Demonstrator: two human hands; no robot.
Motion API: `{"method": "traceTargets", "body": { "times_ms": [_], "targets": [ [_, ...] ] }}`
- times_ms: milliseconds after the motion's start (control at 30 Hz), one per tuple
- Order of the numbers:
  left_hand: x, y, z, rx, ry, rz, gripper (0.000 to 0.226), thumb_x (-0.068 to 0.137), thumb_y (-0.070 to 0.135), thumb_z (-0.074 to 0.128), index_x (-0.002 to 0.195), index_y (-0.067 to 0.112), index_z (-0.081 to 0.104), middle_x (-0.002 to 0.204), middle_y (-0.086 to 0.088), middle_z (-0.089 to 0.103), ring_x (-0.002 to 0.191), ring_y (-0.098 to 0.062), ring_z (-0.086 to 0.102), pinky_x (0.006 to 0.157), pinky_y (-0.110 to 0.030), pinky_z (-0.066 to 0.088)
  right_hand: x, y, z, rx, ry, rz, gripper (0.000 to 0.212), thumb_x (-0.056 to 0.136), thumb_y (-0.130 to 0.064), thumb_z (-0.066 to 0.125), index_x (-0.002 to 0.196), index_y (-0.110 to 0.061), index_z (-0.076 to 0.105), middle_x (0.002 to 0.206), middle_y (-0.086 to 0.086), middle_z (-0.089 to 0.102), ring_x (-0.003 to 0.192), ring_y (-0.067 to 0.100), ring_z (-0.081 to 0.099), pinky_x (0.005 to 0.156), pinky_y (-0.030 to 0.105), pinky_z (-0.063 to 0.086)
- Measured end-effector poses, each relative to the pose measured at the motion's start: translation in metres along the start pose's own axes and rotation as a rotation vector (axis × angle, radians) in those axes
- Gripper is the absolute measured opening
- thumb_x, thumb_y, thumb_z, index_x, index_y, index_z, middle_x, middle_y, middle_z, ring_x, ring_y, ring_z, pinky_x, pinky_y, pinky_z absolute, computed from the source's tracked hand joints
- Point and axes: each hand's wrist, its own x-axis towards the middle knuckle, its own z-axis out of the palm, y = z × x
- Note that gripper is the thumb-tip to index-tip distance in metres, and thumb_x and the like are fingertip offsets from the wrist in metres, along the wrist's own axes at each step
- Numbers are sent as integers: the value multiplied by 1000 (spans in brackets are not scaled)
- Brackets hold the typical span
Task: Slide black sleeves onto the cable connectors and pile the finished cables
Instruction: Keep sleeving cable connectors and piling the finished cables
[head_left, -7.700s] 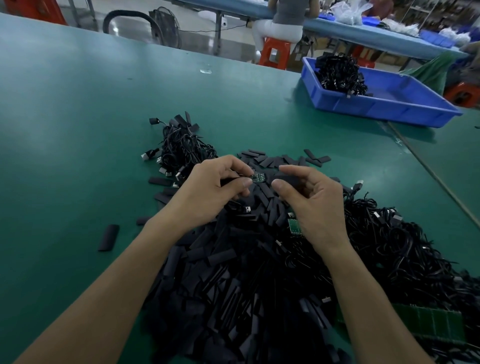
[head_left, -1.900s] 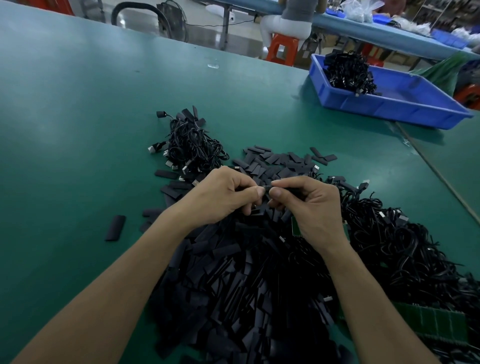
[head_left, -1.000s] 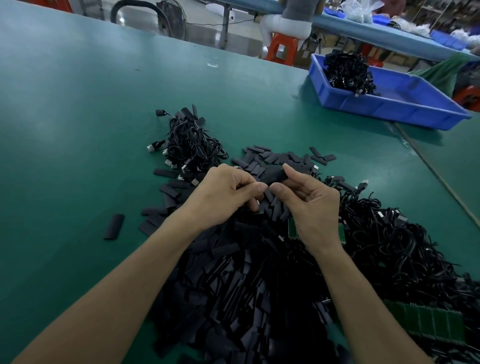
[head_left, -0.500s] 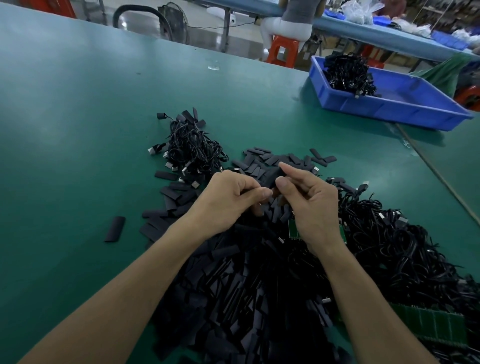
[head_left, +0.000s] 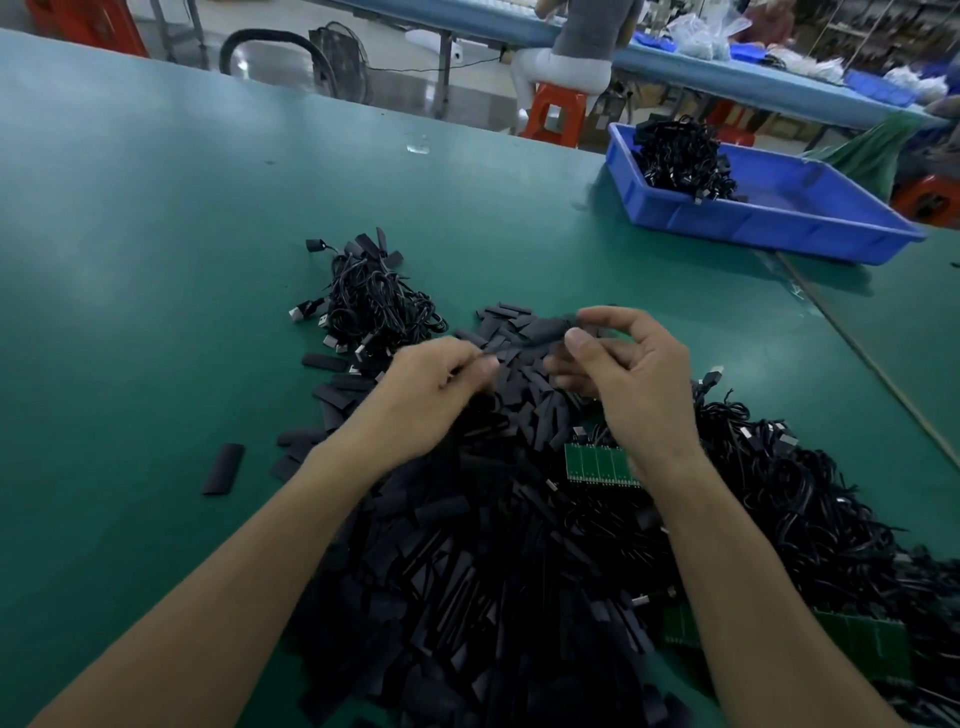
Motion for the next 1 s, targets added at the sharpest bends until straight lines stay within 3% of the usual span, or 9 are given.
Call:
{"method": "traceTargets", "body": {
  "times_ms": [133, 267, 333, 500, 600, 667, 800, 900, 1000],
  "targets": [
    [29, -2, -16, -182, 292, -116, 30, 106, 25, 46, 80, 21, 61, 69, 3, 63, 45, 4, 49, 47, -9, 40, 1, -10, -32, -560, -442, 97, 42, 77, -48, 77, 114, -34, 64, 100, -10, 74, 91, 0, 69, 89, 27, 56],
    [66, -20, -42, -121, 504, -299, 30, 105, 23, 46, 83, 20, 66, 54, 13, 48, 41, -1, 36, 42, -18, 31, -4, -15, -47, -948, -785, 252, 60, 68, -42, 90, 120, -41, 61, 118, -16, 56, 112, 3, 53, 104, 33, 45],
    [81, -33, -54, -8, 523, -381, 38, 105, 17, 44, 68, 15, 49, 60, 3, 44, 54, -12, 37, 52, -32, 29, -6, -10, -47, -1059, -736, 201, 65, 69, -37, 89, 126, -41, 57, 117, -10, 48, 114, 10, 48, 99, 30, 43],
    [93, -42, -62, 105, 448, -465, 29, 101, 13, 50, 74, 10, 39, 106, -22, 48, 72, -21, 42, 62, -33, 38, -5, -2, -48, -888, -518, 102, 62, 75, -40, 86, 128, -33, 56, 107, -13, 57, 100, 3, 56, 86, 23, 46],
    [84, -35, -51, 272, 326, -420, 26, 101, 23, 54, 121, 6, 55, 151, -21, 33, 132, -40, 35, 107, -50, 34, -1, 0, -46, -852, -371, -6, 20, 85, -39, 77, 96, -30, 63, 90, -12, 68, 85, 3, 64, 80, 28, 54],
    [71, -25, -36, 376, 366, -289, 42, 99, 27, 58, 140, 18, 53, 156, -9, 30, 142, -32, 26, 112, -47, 25, 1, 1, -45, -904, -315, -94, 11, 91, -38, 70, 85, -32, 65, 79, -14, 69, 76, 1, 64, 75, 32, 55],
    [45, 7, 3, 56, 152, 134, 23, 94, 22, 67, 116, 18, 68, 110, 7, 67, 103, -2, 60, 92, -16, 45, 3, 5, -44, -859, -267, -193, 12, 95, -38, 65, 94, -29, 72, 84, -14, 69, 82, 8, 65, 78, 40, 54],
    [30, 17, 30, -258, -134, 170, 19, 88, 27, 76, 105, 21, 71, 91, 10, 71, 77, 3, 64, 69, -12, 47, 3, 6, -44, -754, -290, -281, 6, 94, -32, 68, 94, -29, 73, 85, -14, 70, 83, 10, 65, 76, 40, 53],
    [22, 13, 48, -445, -146, 103, 19, 85, 22, 80, 98, 21, 67, 81, 10, 67, 60, 3, 55, 60, -14, 43, 3, 5, -42, -597, -284, -283, 8, 87, -26, 76, 84, -33, 72, 79, -12, 71, 73, 7, 65, 68, 26, 51]
  ]
}}
